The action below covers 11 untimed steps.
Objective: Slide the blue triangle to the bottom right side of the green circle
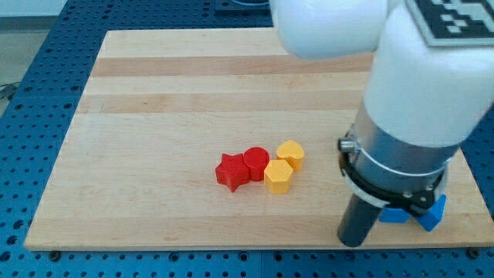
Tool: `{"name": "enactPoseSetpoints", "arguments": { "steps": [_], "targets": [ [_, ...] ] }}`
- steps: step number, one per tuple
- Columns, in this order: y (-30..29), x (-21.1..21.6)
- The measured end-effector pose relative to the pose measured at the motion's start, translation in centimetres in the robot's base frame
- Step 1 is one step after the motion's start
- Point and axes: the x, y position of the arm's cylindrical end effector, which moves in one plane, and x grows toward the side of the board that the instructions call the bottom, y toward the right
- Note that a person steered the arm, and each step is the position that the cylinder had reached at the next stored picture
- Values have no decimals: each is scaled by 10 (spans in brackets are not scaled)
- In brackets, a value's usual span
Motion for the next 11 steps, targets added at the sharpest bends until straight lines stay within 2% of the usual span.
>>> {"name": "enactPoseSetpoints", "arguments": {
  "steps": [4, 9, 11],
  "targets": [
    [131, -1],
    [87, -38],
    [146, -2]
  ]
}}
